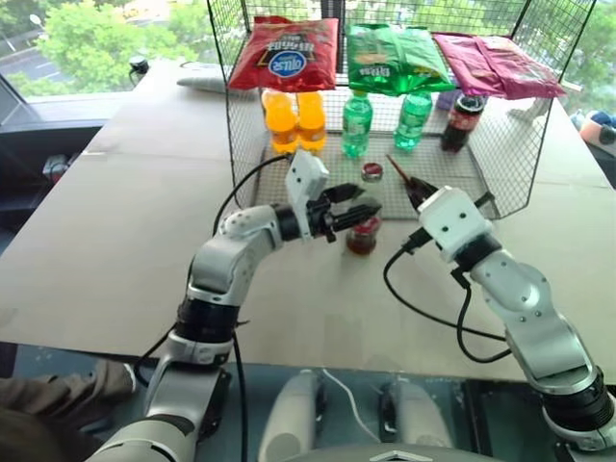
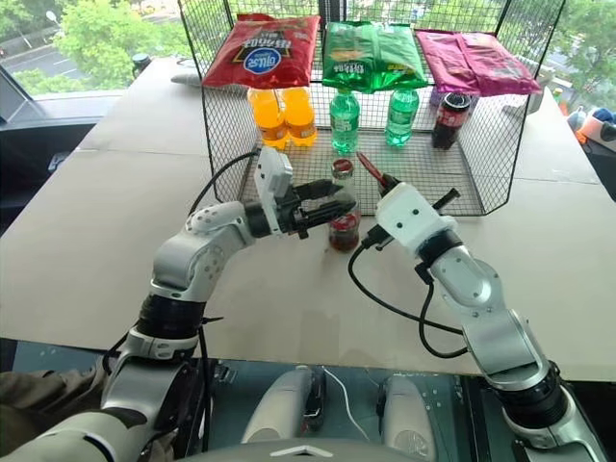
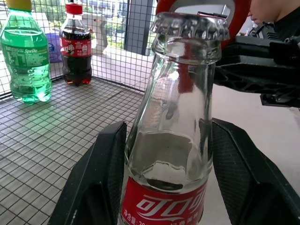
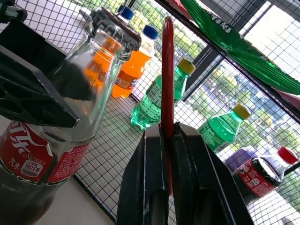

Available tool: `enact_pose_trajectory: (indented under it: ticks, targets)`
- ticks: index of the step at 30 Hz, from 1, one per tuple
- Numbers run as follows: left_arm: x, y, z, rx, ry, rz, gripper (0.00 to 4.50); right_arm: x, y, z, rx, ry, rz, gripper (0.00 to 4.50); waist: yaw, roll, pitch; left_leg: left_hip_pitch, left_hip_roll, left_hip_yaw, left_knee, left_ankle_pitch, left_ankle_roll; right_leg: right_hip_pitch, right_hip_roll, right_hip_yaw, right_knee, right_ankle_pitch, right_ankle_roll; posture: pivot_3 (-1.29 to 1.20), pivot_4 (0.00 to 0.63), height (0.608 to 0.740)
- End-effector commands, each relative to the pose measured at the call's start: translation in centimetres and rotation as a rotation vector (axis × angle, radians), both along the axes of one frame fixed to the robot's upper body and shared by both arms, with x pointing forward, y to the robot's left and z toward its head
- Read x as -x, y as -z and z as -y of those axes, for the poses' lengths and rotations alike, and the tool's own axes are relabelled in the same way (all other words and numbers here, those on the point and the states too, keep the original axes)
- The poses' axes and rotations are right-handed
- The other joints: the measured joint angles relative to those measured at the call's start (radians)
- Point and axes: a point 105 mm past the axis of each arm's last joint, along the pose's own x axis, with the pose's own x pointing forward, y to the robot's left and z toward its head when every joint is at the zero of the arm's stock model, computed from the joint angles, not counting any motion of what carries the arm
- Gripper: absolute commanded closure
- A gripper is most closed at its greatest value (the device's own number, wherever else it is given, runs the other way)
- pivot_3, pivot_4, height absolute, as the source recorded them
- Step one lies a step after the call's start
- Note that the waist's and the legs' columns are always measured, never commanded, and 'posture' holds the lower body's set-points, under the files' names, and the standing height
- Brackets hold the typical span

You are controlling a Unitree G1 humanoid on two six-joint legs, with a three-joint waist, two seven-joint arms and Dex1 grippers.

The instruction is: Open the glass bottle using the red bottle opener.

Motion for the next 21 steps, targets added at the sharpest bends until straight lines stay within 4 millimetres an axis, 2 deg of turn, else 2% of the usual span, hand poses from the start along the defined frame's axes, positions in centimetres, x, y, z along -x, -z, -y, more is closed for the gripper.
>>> enact_pose_trajectory:
  ticks: [1,21]
  targets:
    - [0.82,-1.54,0.03,0.018,0.027,0.100,2.43,0.28,-0.86,-0.11,-0.008,-0.006,0.051,4.50,0.000,0.000,0.000,0.000,0.000,0.000,0.000,0.000,0.000,0.000,0.000,0.000,0.000,0.000,0.000,0.00,0.150,0.740]
    - [1.49,-1.85,-0.08,0.005,0.072,0.193,2.43,0.39,-0.77,-0.70,0.014,-0.042,0.045,4.50,0.001,0.000,0.000,0.000,0.000,0.000,0.001,0.000,0.000,0.000,0.000,0.000,0.001,-0.001,-0.002,0.00,0.150,0.740]
